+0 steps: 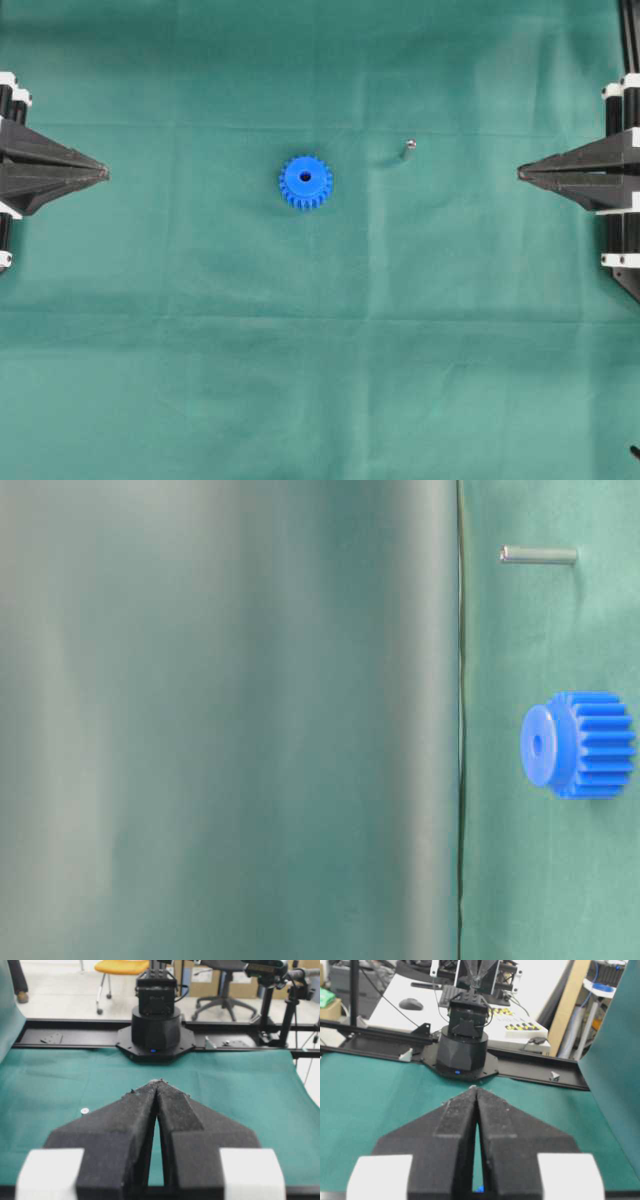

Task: Insert the shaft placed at a random location into the center hole of the small gear at another random location.
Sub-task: 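Move the right gripper open toward the silver shaft on the table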

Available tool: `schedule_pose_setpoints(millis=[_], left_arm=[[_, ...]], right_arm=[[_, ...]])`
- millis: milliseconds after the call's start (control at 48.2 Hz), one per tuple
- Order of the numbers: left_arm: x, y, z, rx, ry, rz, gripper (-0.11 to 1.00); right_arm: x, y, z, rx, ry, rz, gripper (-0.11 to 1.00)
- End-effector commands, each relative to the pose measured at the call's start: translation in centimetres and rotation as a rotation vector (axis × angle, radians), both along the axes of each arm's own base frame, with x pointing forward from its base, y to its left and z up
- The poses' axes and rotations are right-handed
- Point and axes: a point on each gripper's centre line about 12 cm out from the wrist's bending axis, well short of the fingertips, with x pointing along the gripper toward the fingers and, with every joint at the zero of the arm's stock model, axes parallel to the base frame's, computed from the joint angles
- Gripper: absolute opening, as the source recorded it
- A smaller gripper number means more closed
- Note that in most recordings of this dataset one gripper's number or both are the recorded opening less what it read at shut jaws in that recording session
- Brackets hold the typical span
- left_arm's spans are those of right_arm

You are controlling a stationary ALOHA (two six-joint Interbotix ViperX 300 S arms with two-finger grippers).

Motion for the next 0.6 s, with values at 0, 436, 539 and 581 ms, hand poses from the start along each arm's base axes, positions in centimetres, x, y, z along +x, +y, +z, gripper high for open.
schedule_pose_setpoints(millis=[0,436,539,581], left_arm=[[0.2,0.1,0.7,-0.031,-0.018,0.007,-0.01],[0.1,0.1,0.3,-0.027,-0.014,0.008,-0.01],[0.1,0.1,0.1,-0.033,-0.009,0.008,-0.01],[0.1,0.1,0.1,-0.034,-0.009,0.007,-0.01]], right_arm=[[0.2,-0.1,0.6,-0.014,-0.009,-0.008,0.0],[2.9,-4.5,-5.3,0.007,0.177,-0.196,0.0],[3.6,-5.9,-7.2,0.027,0.203,-0.246,0.01],[3.8,-6.4,-8.0,0.035,0.219,-0.263,0.01]])
